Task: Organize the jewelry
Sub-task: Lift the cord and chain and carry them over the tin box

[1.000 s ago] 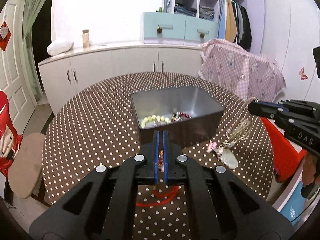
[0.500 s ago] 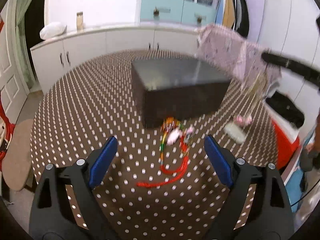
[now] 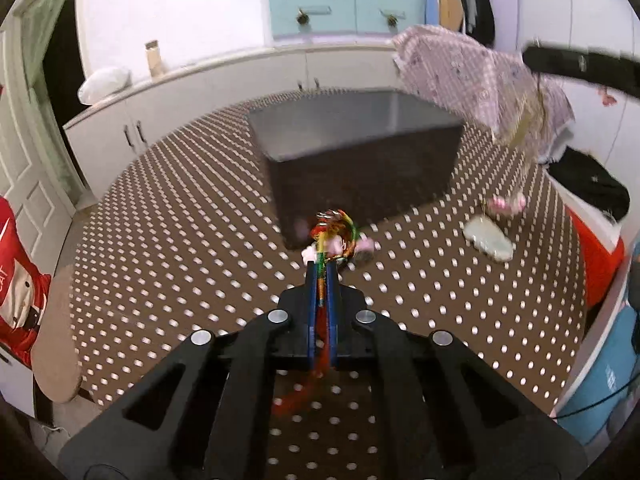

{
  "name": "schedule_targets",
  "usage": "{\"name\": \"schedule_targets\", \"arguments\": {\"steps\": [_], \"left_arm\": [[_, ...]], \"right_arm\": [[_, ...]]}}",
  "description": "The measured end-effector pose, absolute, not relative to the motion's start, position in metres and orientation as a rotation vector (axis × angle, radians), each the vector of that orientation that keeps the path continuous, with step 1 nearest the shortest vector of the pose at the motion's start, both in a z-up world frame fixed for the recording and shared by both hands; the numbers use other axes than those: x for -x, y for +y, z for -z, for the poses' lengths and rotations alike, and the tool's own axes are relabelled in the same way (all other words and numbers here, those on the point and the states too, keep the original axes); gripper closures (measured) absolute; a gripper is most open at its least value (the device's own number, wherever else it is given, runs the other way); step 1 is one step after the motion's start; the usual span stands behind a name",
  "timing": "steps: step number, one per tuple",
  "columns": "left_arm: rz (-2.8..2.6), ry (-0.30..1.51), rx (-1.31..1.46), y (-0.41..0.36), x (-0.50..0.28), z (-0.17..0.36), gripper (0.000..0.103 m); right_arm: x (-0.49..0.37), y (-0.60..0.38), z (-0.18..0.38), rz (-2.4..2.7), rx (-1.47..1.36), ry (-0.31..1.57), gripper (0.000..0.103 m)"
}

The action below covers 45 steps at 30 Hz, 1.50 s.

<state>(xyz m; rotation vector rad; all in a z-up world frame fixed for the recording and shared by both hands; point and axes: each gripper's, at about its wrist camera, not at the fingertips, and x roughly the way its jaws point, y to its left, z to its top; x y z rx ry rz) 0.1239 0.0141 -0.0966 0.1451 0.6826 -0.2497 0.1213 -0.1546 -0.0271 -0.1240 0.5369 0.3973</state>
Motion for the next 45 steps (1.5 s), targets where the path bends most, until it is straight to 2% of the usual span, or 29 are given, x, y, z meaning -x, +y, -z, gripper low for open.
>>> {"name": "schedule_targets", "arguments": {"steps": [11, 29, 45], "left_arm": [[0.247, 0.58, -0.131, 0.021, -0.12, 0.051, 0.099], [0.267, 0.49, -0.082, 0.022, -0.138, 0.01, 0.098], [0.326, 0.51, -0.009, 0.024, -0.166, -0.013, 0.098]], "right_arm": [[-0.124, -0.153, 0.009, -0.408, 0.12, 0.496, 0.101], [-0.137, -0.143, -0.022, -0.42, 0.134, 0.439, 0.101], [-0.174, -0.129, -0.034, -0.45, 0.113, 0.456, 0.101]]}}
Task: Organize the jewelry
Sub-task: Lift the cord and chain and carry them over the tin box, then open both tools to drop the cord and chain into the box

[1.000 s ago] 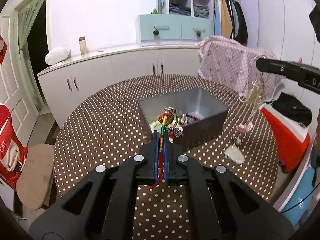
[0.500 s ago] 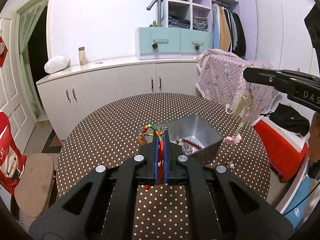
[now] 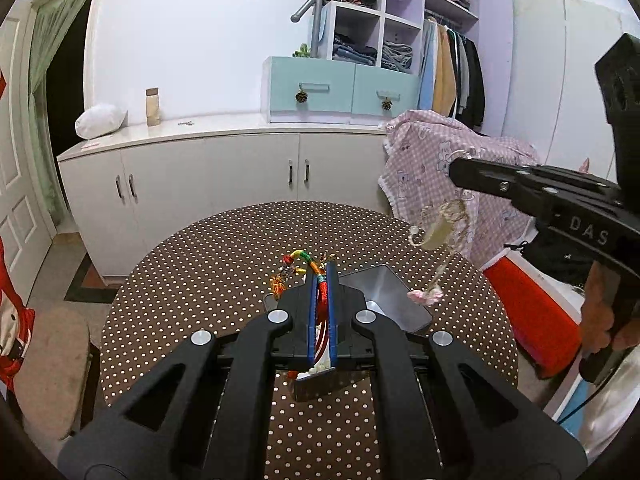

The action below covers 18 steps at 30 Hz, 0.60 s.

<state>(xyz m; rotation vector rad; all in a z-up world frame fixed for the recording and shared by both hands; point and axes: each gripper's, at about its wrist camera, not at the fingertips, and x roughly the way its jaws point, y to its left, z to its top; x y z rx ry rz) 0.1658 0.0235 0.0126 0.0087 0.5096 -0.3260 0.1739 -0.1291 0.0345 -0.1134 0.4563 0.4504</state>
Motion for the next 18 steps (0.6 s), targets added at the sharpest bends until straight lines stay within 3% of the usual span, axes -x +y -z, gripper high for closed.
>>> {"name": "schedule_targets", "arguments": {"steps": [10, 11, 12, 13, 14, 15, 16, 18], "left_arm": [[0.342, 0.586, -0.028, 0.015, -0.183, 0.011, 0.098], [0.339, 0.599, -0.036, 0.014, -0.184, 0.014, 0.098], [0.336, 0.609, -0.043, 0.013, -0.185, 0.016, 0.096], [0.332, 0.62, -0.051, 0.012, -0.186, 0.018, 0.085], [0.329, 0.628, -0.054, 0.012, -0.186, 0.02, 0.075], [0.328, 0.625, -0.052, 0.013, -0.186, 0.02, 0.042], [0.327, 0.601, -0.041, 0.015, -0.184, 0.019, 0.033], [0.33, 0.57, -0.037, 0.016, -0.179, 0.017, 0.033]], "right_arm": [[-0.197, -0.123, -0.01, -0.508, 0.086, 0.579, 0.1], [-0.198, -0.122, -0.008, -0.503, 0.089, 0.589, 0.098], [-0.199, -0.122, -0.005, -0.5, 0.092, 0.6, 0.09], [-0.199, -0.122, -0.003, -0.499, 0.094, 0.61, 0.083], [-0.199, -0.124, -0.001, -0.493, 0.091, 0.615, 0.064], [-0.199, -0.125, 0.0, -0.486, 0.091, 0.612, 0.044], [-0.197, -0.127, 0.0, -0.478, 0.093, 0.603, 0.041], [-0.197, -0.129, 0.001, -0.474, 0.1, 0.602, 0.04]]}}
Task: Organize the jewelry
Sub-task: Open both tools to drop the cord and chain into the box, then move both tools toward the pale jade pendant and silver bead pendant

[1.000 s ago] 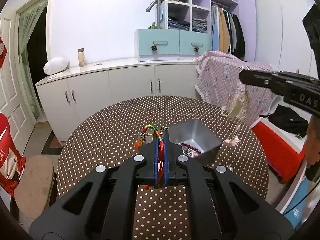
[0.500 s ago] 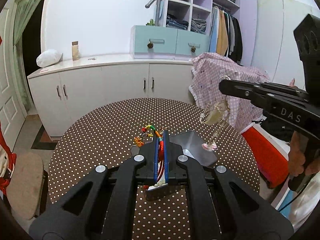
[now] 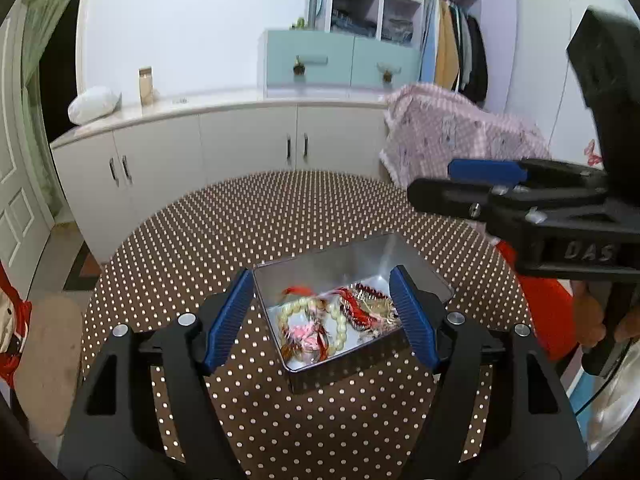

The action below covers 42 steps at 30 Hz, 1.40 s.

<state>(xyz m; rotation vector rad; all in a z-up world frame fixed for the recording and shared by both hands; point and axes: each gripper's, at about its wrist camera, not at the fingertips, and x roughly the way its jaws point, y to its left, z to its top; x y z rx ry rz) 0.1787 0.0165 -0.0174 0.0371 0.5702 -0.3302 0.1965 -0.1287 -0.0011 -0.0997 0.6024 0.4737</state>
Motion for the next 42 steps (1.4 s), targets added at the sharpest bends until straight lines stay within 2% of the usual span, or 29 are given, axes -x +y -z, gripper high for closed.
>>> {"name": "schedule_targets", "arguments": {"steps": [17, 42], "left_arm": [[0.314, 0.581, -0.055, 0.013, -0.17, 0.021, 0.033], [0.425, 0.666, -0.074, -0.037, -0.124, 0.066, 0.033]], "right_arm": [[-0.193, -0.15, 0.015, -0.431, 0.076, 0.647, 0.037], [-0.157, -0.192, 0.058, -0.386, 0.007, 0.724, 0.037]]}}
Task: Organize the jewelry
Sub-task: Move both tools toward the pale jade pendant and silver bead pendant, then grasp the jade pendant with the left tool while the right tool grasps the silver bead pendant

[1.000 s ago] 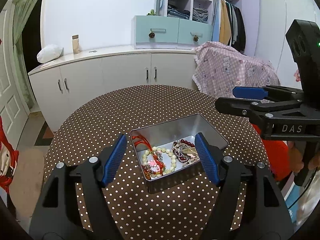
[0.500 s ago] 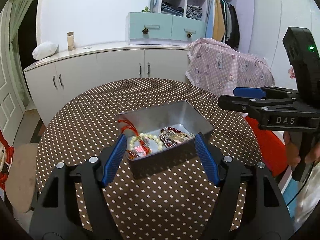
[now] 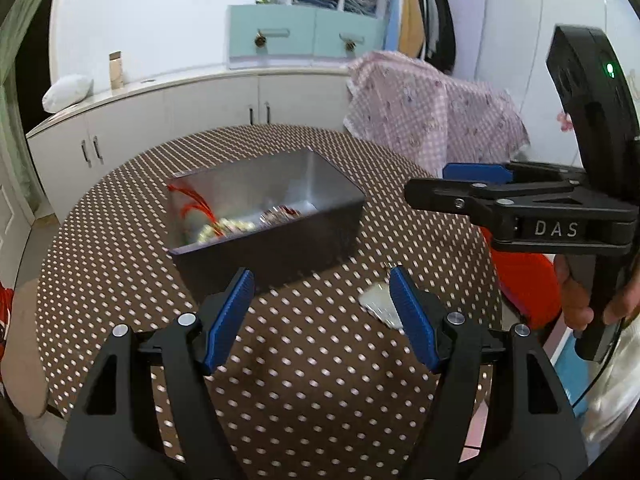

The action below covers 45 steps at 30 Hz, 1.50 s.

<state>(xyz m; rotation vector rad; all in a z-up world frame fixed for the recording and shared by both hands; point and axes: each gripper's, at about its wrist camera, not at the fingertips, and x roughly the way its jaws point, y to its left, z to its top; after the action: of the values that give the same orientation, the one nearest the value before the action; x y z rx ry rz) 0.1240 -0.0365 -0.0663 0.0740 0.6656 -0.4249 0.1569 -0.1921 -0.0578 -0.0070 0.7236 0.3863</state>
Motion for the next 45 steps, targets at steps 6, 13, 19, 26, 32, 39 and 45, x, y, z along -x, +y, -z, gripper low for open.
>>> {"name": "schedule_targets", "arguments": {"steps": [6, 13, 19, 26, 32, 39, 45], "left_arm": [[0.458, 0.711, -0.093, -0.054, -0.119, 0.081, 0.033], [0.498, 0.755, -0.117, -0.073, -0.117, 0.093, 0.033], [0.516, 0.779, -0.153, -0.09, -0.118, 0.105, 0.033], [0.524, 0.755, -0.17, -0.095, -0.12, 0.108, 0.039], [0.508, 0.783, -0.252, -0.105, -0.125, 0.114, 0.073], [0.485, 0.776, -0.228, -0.099, -0.125, 0.115, 0.077], [0.456, 0.778, -0.187, -0.083, -0.127, 0.115, 0.077]], "right_arm": [[-0.151, -0.2, 0.071, -0.366, -0.013, 0.759, 0.037], [-0.142, -0.211, 0.085, -0.347, -0.039, 0.783, 0.037], [-0.139, -0.217, 0.102, -0.33, -0.052, 0.817, 0.037], [-0.134, -0.22, 0.106, -0.326, -0.06, 0.815, 0.037], [-0.133, -0.218, 0.111, -0.331, -0.057, 0.818, 0.037], [-0.129, -0.213, 0.115, -0.333, -0.046, 0.812, 0.037], [-0.128, -0.208, 0.111, -0.346, -0.012, 0.788, 0.037]]}}
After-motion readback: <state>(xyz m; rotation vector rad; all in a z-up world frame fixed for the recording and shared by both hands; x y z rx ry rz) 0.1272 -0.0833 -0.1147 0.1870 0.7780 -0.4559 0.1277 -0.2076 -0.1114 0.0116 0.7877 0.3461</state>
